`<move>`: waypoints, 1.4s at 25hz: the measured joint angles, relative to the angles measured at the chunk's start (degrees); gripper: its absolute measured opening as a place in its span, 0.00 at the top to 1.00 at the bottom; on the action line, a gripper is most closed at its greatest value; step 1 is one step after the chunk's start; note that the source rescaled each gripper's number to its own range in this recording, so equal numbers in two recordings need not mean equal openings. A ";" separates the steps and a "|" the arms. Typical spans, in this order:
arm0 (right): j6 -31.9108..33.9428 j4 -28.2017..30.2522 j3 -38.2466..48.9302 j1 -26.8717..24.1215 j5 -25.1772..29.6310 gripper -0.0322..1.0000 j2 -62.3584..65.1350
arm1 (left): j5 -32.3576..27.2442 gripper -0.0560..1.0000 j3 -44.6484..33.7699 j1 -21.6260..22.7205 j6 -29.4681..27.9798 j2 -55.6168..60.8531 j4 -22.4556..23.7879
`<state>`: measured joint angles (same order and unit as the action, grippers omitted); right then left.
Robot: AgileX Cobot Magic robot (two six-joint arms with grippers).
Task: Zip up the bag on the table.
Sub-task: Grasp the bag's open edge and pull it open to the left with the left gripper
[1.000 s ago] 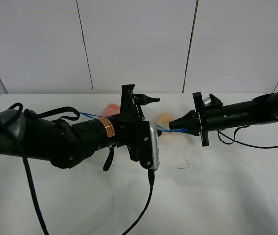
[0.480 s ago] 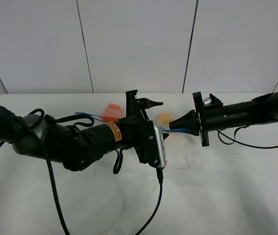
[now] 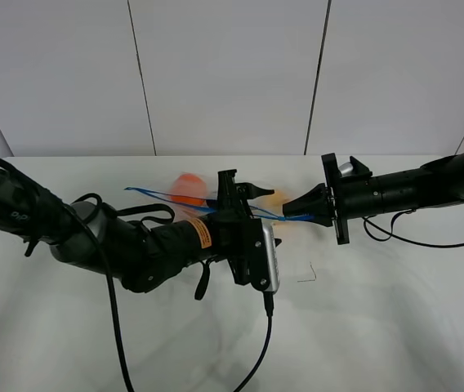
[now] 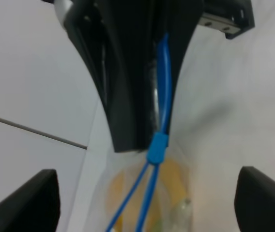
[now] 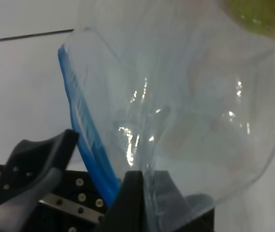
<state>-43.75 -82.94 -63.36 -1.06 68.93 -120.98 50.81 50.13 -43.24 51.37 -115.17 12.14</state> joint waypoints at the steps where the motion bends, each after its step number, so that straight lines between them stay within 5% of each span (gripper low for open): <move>1: 0.00 0.00 0.00 0.00 0.00 0.97 0.00 | 0.00 0.06 0.00 0.00 0.00 -0.03 0.01; 12: 0.00 0.29 0.00 0.00 0.00 0.97 0.00 | 1.15 0.46 0.06 0.00 0.75 -0.03 0.15; 29: 0.00 0.40 0.00 0.00 0.00 0.97 0.00 | 1.64 0.51 0.06 0.00 0.92 -0.03 2.64; 35: 0.00 0.45 0.00 0.00 0.00 0.97 0.00 | 1.64 0.70 0.06 0.00 0.92 -0.03 3.00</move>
<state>-43.75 -82.48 -63.36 -1.06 68.93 -120.98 52.45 50.19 -43.24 52.29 -115.20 15.14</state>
